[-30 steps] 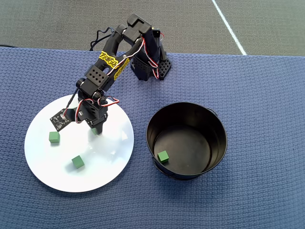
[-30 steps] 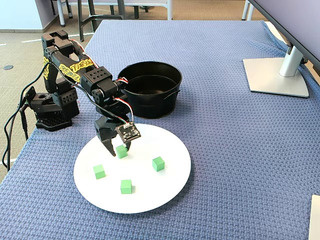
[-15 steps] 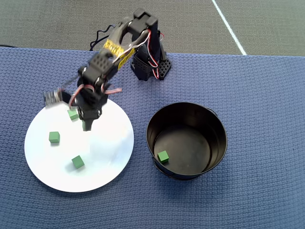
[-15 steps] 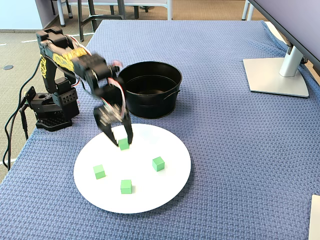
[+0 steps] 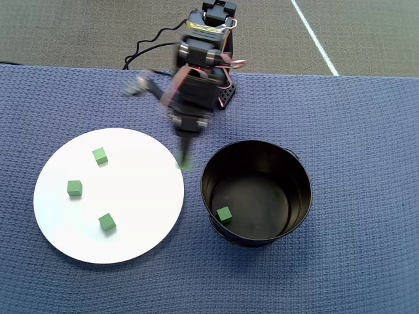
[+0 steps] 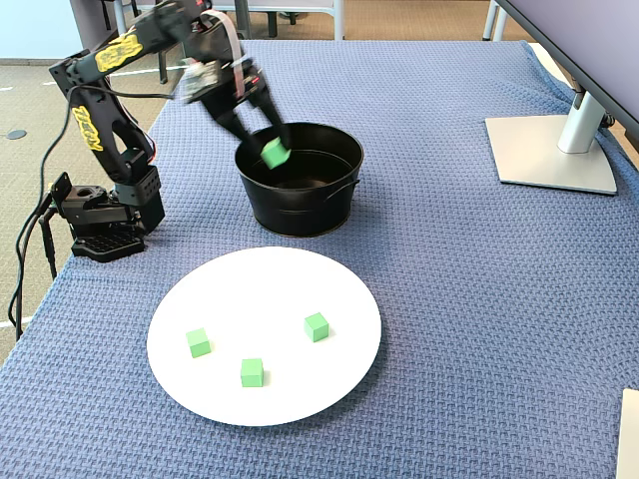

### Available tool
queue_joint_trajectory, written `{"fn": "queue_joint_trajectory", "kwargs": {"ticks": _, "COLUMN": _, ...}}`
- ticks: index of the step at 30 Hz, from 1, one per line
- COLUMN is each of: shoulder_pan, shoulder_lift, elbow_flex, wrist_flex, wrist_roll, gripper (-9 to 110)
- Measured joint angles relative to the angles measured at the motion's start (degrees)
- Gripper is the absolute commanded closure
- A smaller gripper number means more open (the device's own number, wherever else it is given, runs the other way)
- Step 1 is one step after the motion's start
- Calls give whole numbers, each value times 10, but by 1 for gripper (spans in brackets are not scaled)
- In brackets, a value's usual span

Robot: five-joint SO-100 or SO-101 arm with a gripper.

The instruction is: Pick up the green cubes from the white plate and place them in the black recipient

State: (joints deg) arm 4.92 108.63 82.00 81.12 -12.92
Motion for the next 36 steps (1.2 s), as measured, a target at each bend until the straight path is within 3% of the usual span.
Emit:
{"fn": "queue_joint_trajectory", "kwargs": {"ticks": 5, "shoulder_pan": -142, "shoulder_lift": -44, "elbow_flex": 57, "wrist_flex": -48, "wrist_roll": 69, "gripper": 102}}
{"fn": "queue_joint_trajectory", "kwargs": {"ticks": 10, "shoulder_pan": -200, "shoulder_lift": -78, "elbow_flex": 98, "wrist_flex": -93, "wrist_roll": 89, "gripper": 101}}
{"fn": "queue_joint_trajectory", "kwargs": {"ticks": 13, "shoulder_pan": -205, "shoulder_lift": -76, "elbow_flex": 107, "wrist_flex": -95, "wrist_roll": 87, "gripper": 62}}
{"fn": "queue_joint_trajectory", "kwargs": {"ticks": 15, "shoulder_pan": -203, "shoulder_lift": -72, "elbow_flex": 108, "wrist_flex": -90, "wrist_roll": 69, "gripper": 56}}
{"fn": "queue_joint_trajectory", "kwargs": {"ticks": 19, "shoulder_pan": -200, "shoulder_lift": -45, "elbow_flex": 108, "wrist_flex": -68, "wrist_roll": 47, "gripper": 56}}
{"fn": "queue_joint_trajectory", "kwargs": {"ticks": 25, "shoulder_pan": -130, "shoulder_lift": 8, "elbow_flex": 95, "wrist_flex": -20, "wrist_roll": 9, "gripper": 60}}
{"fn": "queue_joint_trajectory", "kwargs": {"ticks": 28, "shoulder_pan": -54, "shoulder_lift": 26, "elbow_flex": 77, "wrist_flex": 1, "wrist_roll": -29, "gripper": 68}}
{"fn": "queue_joint_trajectory", "kwargs": {"ticks": 36, "shoulder_pan": 189, "shoulder_lift": -16, "elbow_flex": 111, "wrist_flex": -99, "wrist_roll": -287, "gripper": 66}}
